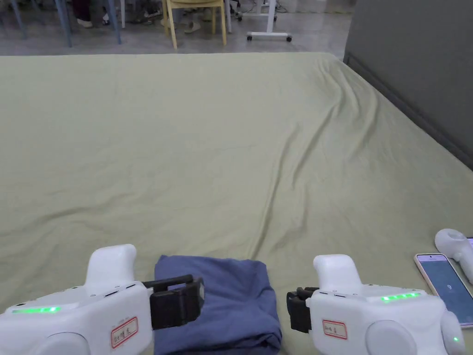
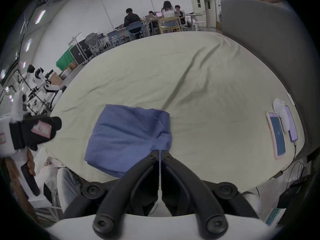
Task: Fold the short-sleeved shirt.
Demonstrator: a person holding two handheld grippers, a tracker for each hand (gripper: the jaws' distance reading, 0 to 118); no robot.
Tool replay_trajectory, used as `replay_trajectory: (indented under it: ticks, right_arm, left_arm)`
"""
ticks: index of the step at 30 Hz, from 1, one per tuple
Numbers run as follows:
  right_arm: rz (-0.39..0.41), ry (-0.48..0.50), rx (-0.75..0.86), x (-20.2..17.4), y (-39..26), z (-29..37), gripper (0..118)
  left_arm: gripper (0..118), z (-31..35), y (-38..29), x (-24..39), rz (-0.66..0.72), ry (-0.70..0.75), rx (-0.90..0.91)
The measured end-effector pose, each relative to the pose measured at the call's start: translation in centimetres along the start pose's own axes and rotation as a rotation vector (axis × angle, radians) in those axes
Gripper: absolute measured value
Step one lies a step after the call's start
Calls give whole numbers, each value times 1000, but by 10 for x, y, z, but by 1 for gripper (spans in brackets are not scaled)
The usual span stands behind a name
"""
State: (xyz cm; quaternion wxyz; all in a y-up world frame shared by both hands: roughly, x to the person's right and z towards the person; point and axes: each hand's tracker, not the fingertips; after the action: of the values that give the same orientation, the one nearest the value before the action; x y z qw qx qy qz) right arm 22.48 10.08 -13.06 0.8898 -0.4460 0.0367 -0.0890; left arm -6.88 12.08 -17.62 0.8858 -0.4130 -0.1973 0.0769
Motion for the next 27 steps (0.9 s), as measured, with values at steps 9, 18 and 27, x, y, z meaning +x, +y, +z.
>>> replay_trajectory:
  ticks: [9, 18, 27]
  right_arm:
    - [50, 49, -2, -17, 4, -5, 5]
    - [49, 48, -1, -14, 1, -1, 5]
    - [34, 25, 0, -7, -3, 5, 5]
  left_arm:
    - [0, 12, -19, -27, 161, -164, -50]
    - [0, 6, -18, -20, 134, -114, -56]
    - [0, 0, -19, -14, 126, -130, -82]
